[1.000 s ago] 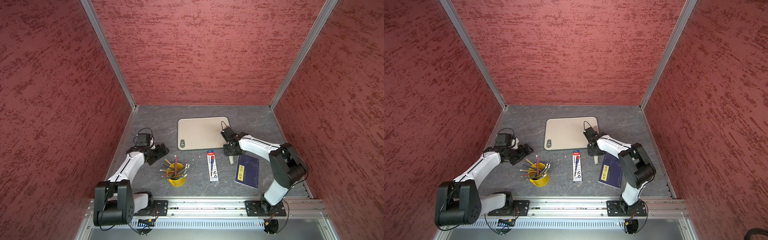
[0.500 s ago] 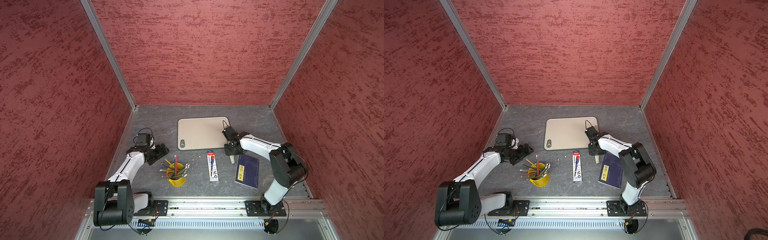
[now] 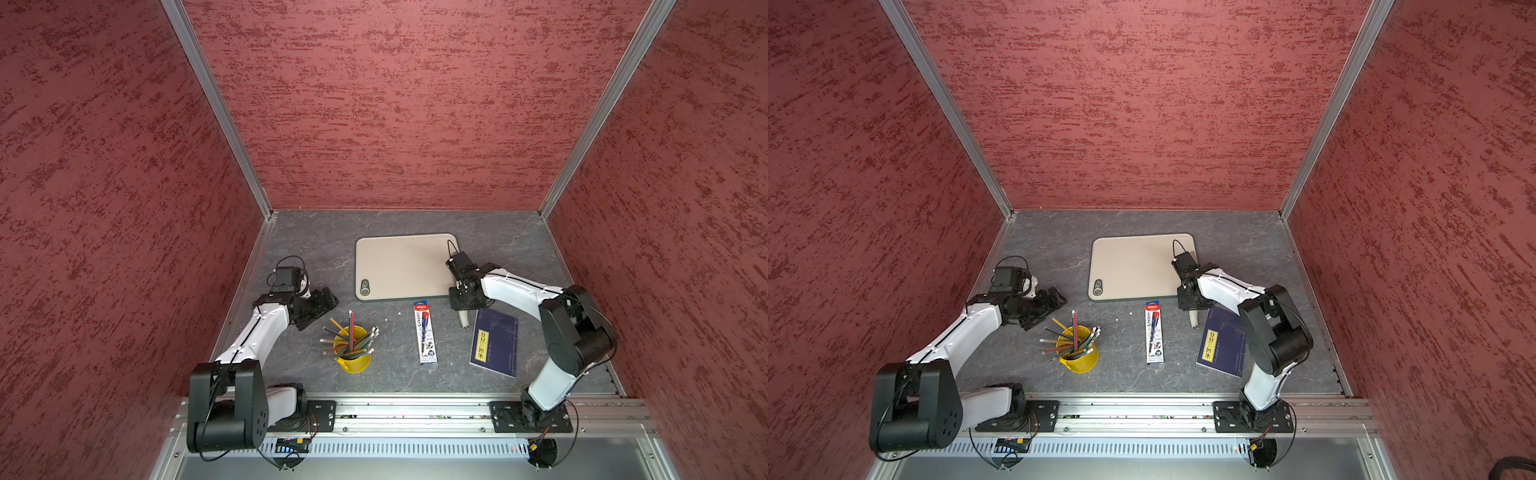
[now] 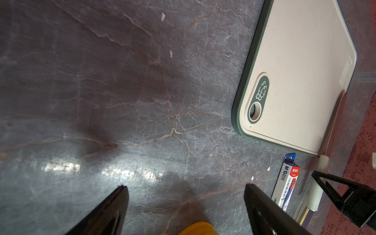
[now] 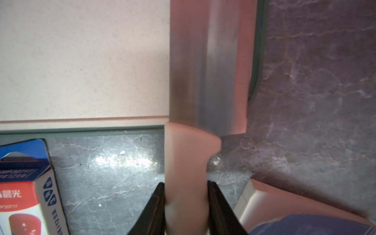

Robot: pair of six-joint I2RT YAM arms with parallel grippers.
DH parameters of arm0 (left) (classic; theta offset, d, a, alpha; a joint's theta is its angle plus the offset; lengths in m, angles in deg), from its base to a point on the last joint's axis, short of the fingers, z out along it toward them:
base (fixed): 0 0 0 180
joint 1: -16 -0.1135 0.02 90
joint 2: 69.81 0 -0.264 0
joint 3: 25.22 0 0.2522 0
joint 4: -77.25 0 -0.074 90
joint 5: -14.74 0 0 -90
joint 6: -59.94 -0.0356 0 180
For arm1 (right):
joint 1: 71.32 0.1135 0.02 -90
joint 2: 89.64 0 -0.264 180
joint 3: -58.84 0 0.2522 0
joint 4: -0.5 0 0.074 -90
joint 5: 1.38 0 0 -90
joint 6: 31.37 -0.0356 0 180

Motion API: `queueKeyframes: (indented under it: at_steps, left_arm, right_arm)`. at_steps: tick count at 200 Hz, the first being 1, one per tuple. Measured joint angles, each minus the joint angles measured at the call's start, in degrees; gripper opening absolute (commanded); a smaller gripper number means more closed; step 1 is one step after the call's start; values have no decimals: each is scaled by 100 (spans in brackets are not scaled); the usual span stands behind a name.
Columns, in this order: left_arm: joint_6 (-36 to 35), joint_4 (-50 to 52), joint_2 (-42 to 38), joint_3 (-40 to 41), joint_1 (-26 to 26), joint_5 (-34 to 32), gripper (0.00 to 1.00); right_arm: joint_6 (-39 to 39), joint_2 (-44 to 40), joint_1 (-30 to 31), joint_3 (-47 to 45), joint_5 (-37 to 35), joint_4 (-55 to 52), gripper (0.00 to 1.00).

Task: Align the knife with the edge of the cutting board
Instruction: Place the knife at the edge of the cutting board.

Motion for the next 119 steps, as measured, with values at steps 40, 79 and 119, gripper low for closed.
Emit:
queueKeyframes:
  at_steps: [40, 79, 119]
  left_arm:
    - [0, 0, 0, 0, 0, 2, 93]
    - [0, 0, 0, 0, 0, 0, 94]
    - [0, 0, 0, 0, 0, 17, 94]
  right_arm:
    - [83, 0, 0, 0, -7, 0, 0]
    - [140, 42, 0, 0, -39, -2, 0]
    - [168, 92, -11, 0, -59, -2, 0]
